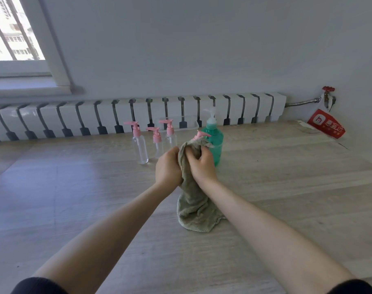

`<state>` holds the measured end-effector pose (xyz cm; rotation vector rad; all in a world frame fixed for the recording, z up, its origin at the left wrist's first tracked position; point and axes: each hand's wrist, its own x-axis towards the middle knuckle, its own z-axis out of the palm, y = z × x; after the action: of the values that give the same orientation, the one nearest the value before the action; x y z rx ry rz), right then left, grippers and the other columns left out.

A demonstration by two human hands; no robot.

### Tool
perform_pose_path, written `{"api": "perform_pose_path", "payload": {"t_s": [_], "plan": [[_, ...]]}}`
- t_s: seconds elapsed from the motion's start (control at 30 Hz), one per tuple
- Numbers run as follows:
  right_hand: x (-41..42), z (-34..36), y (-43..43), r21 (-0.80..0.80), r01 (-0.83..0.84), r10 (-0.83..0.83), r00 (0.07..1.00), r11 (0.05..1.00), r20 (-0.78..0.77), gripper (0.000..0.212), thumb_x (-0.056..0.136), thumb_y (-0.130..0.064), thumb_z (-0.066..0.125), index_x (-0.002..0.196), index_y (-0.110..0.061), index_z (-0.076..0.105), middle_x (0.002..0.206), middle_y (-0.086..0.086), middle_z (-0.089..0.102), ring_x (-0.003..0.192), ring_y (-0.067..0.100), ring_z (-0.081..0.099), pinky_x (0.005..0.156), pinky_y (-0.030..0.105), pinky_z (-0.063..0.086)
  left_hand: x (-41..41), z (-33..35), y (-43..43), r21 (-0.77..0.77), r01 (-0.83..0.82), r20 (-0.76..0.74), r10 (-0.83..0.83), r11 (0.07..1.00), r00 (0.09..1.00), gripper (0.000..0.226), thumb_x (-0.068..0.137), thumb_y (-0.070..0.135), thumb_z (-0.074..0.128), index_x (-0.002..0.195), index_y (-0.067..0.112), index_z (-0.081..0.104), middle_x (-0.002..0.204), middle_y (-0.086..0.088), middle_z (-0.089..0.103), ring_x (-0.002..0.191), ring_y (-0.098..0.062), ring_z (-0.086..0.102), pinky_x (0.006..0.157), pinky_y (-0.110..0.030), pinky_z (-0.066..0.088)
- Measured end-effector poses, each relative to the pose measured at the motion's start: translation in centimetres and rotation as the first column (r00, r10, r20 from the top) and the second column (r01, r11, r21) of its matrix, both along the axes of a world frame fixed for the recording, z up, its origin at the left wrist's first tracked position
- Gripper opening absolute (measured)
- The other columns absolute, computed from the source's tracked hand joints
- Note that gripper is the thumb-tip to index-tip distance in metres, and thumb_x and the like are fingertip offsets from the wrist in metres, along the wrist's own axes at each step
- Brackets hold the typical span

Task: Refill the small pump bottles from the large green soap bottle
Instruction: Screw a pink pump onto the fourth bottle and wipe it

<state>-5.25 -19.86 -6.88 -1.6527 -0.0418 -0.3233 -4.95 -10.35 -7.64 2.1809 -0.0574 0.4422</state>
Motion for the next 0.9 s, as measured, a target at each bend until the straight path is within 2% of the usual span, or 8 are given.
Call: {"api": "perform_pose_path", "payload": {"t_s": [0.07, 0.17, 0.33, 0.53, 0.63, 0.73, 0.8, 0.9], "plan": [[0.2, 0.1, -0.2, 0.028, 0.072, -0.073, 0.997, 0.997, 0.018, 0.02, 0.093, -0.027, 0.055, 0.09, -0.01, 0.064, 0.085, 0.005, 0.067, 0.084, 0.017, 0.064, 0.08, 0.03, 0.051, -0.1, 0.4, 0.0, 0.028, 0.005, 0.036, -0.006, 1.0, 0.999, 0.019, 0.082, 0.009, 0.053, 0.065, 0.015, 0.049, 0.061, 0.002, 0.054, 0.057, -0.016, 0.046, 0.052, -0.03, 0.035], [0.3, 0.3, -1.3, 0.041, -0.03, 0.029, 0.999, 0.999, 0.04, 0.022, 0.092, -0.021, 0.058, 0.079, -0.006, 0.065, 0.074, 0.011, 0.065, 0.073, 0.021, 0.063, 0.071, 0.034, 0.05, 0.2, 0.5, 1.1, 0.036, 0.052, 0.023, -0.053, 0.998, 0.998, 0.017, 0.078, 0.005, 0.057, 0.066, 0.016, 0.053, 0.064, 0.001, 0.059, 0.063, -0.02, 0.055, 0.058, -0.035, 0.045], [1.4, 0.8, -3.8, 0.064, -0.221, 0.222, 0.975, 0.973, 0.001, 0.016, 0.091, -0.018, 0.06, 0.088, -0.006, 0.07, 0.09, 0.019, 0.068, 0.089, 0.031, 0.065, 0.083, 0.042, 0.052, -0.3, 1.6, 2.5, -0.302, 0.298, -0.149, -0.353, 0.906, 0.923, 0.022, 0.068, -0.012, 0.07, 0.076, 0.005, 0.059, 0.078, -0.007, 0.063, 0.068, -0.019, 0.06, 0.065, -0.031, 0.055], [1.9, 2.2, -5.0, 0.46, -0.13, 0.199, 0.974, 0.878, -0.104, 0.033, 0.1, -0.029, 0.043, 0.106, -0.006, 0.065, 0.099, 0.013, 0.067, 0.093, 0.027, 0.063, 0.089, 0.042, 0.051, -0.4, 2.5, 2.5, -0.428, 0.322, -0.17, -0.425, 0.844, 0.889, 0.041, 0.064, -0.003, 0.082, 0.094, -0.013, 0.057, 0.086, -0.012, 0.069, 0.083, -0.027, 0.069, 0.081, -0.037, 0.057], [0.8, 2.6, -3.7, 0.222, -0.241, 0.261, 0.963, 0.945, -0.068, 0.039, 0.101, -0.036, 0.035, 0.105, -0.01, 0.062, 0.095, 0.009, 0.064, 0.093, 0.024, 0.062, 0.09, 0.038, 0.049, -0.1, 2.9, 2.3, -0.421, 0.306, -0.175, -0.408, 0.854, 0.896, 0.025, 0.064, -0.005, 0.081, 0.078, 0.002, 0.061, 0.075, -0.004, 0.068, 0.072, -0.019, 0.067, 0.07, -0.028, 0.057], [-0.4, 2.6, -1.9, -0.069, -0.247, 0.251, 0.967, 0.967, 0.054, 0.026, 0.1, -0.03, 0.043, 0.108, -0.013, 0.061, 0.095, 0.002, 0.065, 0.09, 0.013, 0.063, 0.083, 0.022, 0.05, 0.2, 3.2, 1.7, -0.392, 0.266, -0.158, -0.349, 0.881, 0.924, 0.012, 0.074, -0.008, 0.069, 0.082, -0.001, 0.066, 0.071, -0.006, 0.065, 0.067, -0.018, 0.059, 0.061, -0.027, 0.051], [-0.1, 2.6, -1.4, 0.041, -0.164, 0.163, 0.986, 0.986, 0.028, 0.026, 0.1, -0.028, 0.042, 0.1, -0.014, 0.064, 0.088, 0.001, 0.065, 0.084, 0.013, 0.062, 0.078, 0.022, 0.05, 0.0, 3.5, 1.6, -0.396, 0.24, -0.135, -0.315, 0.886, 0.939, 0.011, 0.073, -0.009, 0.068, 0.075, 0.001, 0.062, 0.068, -0.006, 0.06, 0.065, -0.019, 0.054, 0.06, -0.029, 0.046], [0.8, 1.2, -1.7, 0.307, -0.06, 0.131, 0.967, 0.95, -0.217, 0.033, 0.099, -0.033, 0.044, 0.098, -0.01, 0.067, 0.09, 0.009, 0.067, 0.085, 0.021, 0.064, 0.08, 0.031, 0.053, -0.2, 4.8, 1.5, -0.458, 0.251, -0.076, -0.319, 0.853, 0.945, 0.022, 0.068, -0.004, 0.077, 0.075, 0.006, 0.058, 0.065, 0.002, 0.06, 0.059, -0.01, 0.057, 0.059, -0.024, 0.049]]}}
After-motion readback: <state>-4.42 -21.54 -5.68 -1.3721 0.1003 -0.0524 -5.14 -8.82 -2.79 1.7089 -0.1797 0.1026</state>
